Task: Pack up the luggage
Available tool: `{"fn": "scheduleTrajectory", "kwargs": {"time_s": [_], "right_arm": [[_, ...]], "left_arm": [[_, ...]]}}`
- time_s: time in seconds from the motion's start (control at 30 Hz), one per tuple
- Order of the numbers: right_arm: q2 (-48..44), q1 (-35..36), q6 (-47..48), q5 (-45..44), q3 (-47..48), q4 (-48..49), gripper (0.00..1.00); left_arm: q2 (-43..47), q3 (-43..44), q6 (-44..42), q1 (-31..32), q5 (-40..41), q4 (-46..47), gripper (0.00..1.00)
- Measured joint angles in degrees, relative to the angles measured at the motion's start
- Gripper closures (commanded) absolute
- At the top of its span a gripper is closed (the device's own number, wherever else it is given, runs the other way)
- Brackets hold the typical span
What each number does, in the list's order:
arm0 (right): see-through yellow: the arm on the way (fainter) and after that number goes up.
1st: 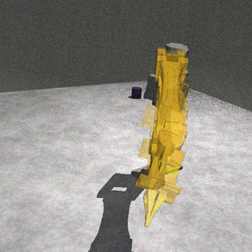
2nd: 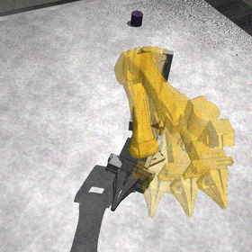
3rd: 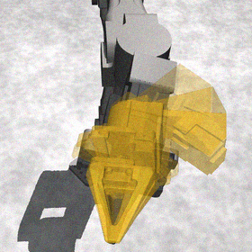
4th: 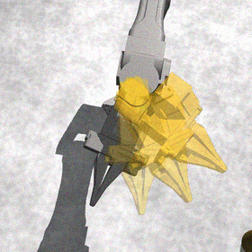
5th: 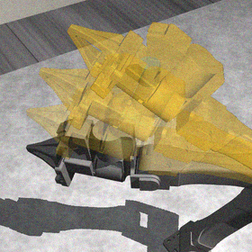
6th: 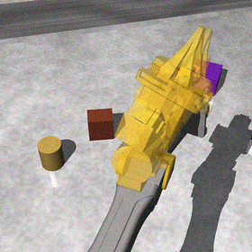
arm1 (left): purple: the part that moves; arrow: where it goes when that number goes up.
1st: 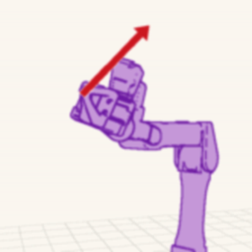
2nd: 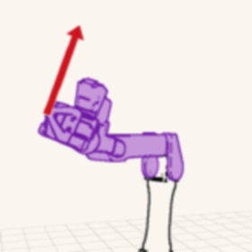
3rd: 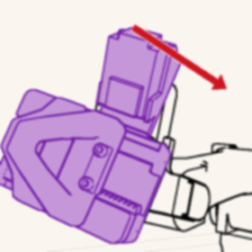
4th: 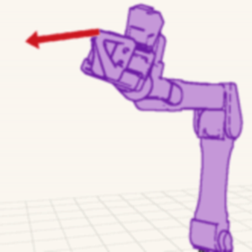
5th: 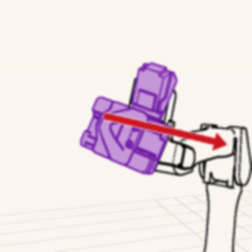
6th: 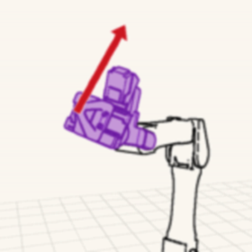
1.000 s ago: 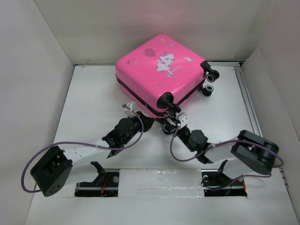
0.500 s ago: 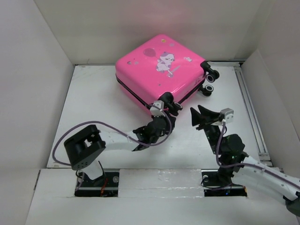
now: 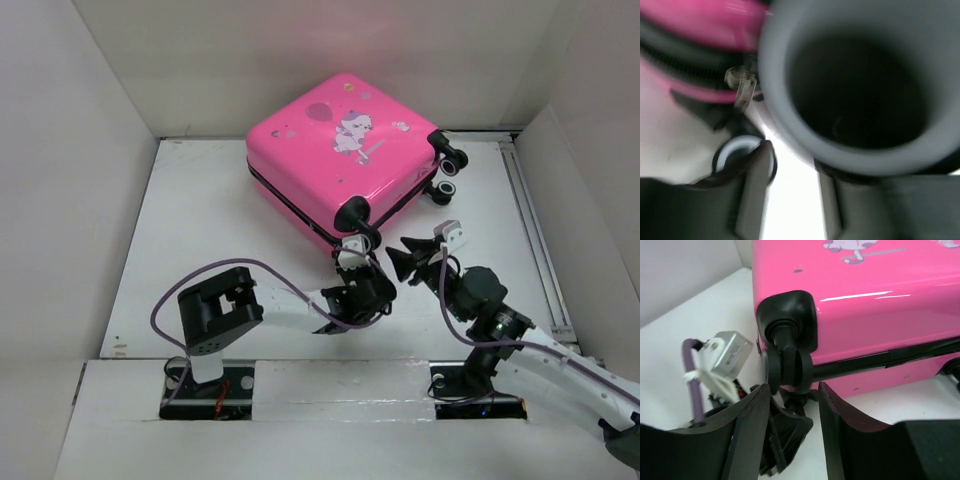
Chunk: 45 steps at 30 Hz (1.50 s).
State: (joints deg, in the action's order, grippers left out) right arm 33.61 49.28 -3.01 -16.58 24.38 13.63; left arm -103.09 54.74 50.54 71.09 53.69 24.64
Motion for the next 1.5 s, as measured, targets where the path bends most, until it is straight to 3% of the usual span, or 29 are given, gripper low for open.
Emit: {"fn": "scheduleTrajectory", "kwargs": {"time_s": [0.13, 0.4, 0.87, 0.97, 1.1, 1.13, 1.17, 1.5], "right_arm": [[0.5, -2.0, -0.1, 3.2, 2.7, -4.2, 0.50], [0.1, -6.4, -0.2, 8.2, 5.9, -7.7, 0.49], [0.9, -7.6, -0.2, 14.4, 5.4, -8.5, 0.49], [0.9, -7.6, -0.2, 15.3, 4.8, -8.1, 0.49], [0.9, -7.6, -0.1, 16.6, 4.6, -7.8, 0.50], [0.9, -7.6, 0.0, 16.8, 4.5, -7.5, 0.50], [0.9, -7.6, 0.0, 17.1, 4.4, -7.1, 0.50], [0.9, -7.6, 0.0, 18.1, 3.7, -6.3, 0.50]], "left_arm": [[2.5, -2.6, 3.2, 2.7, 3.5, -3.0, 0.57], [3.0, -2.8, 5.0, -0.1, 7.9, -7.6, 0.57], [1.3, -0.1, -6.5, -2.9, 10.3, -2.1, 0.62], [0.8, -0.1, -8.2, -2.9, 10.3, -0.8, 0.67], [0.1, -0.1, -10.7, -2.8, 9.1, 2.1, 0.82], [-0.1, -0.1, -11.1, -2.7, 8.4, 3.3, 0.87], [-0.3, -0.1, -11.4, -2.8, 7.8, 4.1, 0.99], [-0.5, -1.2, -11.9, -3.1, 6.6, 7.5, 1.00]]}}
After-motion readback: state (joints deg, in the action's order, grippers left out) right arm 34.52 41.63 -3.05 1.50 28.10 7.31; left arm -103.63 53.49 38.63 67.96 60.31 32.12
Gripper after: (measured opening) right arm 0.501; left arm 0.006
